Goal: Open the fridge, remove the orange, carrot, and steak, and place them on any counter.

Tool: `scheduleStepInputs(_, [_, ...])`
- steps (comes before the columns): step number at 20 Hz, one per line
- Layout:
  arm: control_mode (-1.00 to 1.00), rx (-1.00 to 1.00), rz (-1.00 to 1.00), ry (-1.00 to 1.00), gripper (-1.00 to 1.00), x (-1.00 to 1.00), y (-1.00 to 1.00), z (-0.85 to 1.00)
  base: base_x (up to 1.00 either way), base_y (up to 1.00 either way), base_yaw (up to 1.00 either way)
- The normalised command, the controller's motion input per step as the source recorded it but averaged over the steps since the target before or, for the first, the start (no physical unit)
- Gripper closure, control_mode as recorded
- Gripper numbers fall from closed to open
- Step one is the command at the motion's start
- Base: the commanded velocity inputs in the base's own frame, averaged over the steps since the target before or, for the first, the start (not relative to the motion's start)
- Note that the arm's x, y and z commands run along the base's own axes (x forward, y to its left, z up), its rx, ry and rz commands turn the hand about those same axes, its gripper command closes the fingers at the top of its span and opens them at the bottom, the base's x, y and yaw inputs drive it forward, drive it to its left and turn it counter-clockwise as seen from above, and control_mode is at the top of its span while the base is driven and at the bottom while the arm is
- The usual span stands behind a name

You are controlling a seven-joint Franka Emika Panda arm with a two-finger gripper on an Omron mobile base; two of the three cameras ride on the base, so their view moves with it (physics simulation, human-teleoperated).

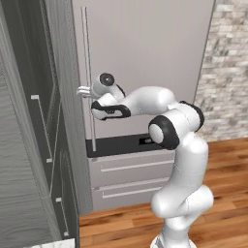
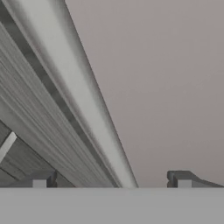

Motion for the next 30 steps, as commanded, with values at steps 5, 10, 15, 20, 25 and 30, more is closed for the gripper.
scheduleStepInputs(5, [-1.0,0.0,-0.04,0.0,-1.0,0.39,0.11,-0.09,0.0,0.0,0.0])
scheduleStepInputs(10, [-1.0,0.0,-0.04,0.0,-1.0,0.38,0.12,-0.11,0.0,0.0,0.0])
scheduleStepInputs(15, [-1.0,0.0,-0.03,0.0,-1.0,0.38,0.08,-0.11,0.0,0.0,0.0])
scheduleStepInputs(20, [-1.0,0.0,0.0,0.0,-1.0,0.46,0.01,-0.1,0.0,0.0,0.0])
scheduleStepInputs(25, [-1.0,0.0,0.0,0.0,1.0,0.4,0.0,-0.1,0.0,0.0,0.0])
scheduleStepInputs(30, [-1.0,0.0,0.0,0.0,1.0,0.08,0.0,-0.02,0.0,0.0,0.0])
